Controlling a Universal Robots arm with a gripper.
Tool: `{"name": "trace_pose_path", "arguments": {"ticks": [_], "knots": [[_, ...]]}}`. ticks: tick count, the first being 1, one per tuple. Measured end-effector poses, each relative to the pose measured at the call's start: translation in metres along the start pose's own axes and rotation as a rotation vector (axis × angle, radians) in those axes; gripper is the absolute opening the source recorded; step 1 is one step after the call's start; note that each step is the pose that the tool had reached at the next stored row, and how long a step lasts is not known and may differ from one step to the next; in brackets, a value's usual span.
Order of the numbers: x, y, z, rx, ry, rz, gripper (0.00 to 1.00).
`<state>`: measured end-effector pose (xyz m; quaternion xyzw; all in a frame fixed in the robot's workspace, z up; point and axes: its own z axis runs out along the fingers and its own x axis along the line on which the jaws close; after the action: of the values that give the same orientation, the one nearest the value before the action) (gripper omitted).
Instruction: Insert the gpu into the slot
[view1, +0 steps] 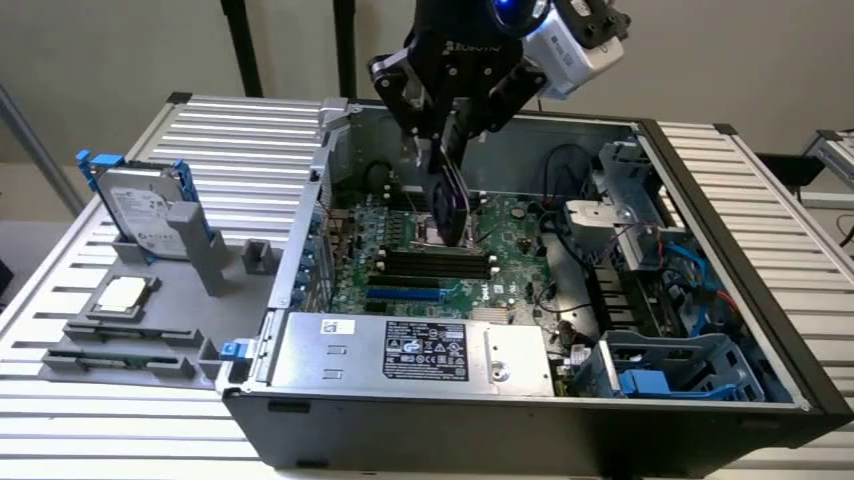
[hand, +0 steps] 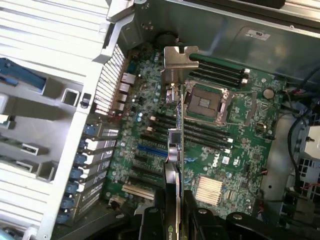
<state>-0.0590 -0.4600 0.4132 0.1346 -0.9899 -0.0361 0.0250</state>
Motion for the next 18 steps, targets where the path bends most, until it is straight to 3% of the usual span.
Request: {"name": "trace_pose_path", "arguments": {"ticks": [18], "knots": [[-0.0004,-0.0007,0.0094,0.0136,0.0243,-0.326,0.26]]}}
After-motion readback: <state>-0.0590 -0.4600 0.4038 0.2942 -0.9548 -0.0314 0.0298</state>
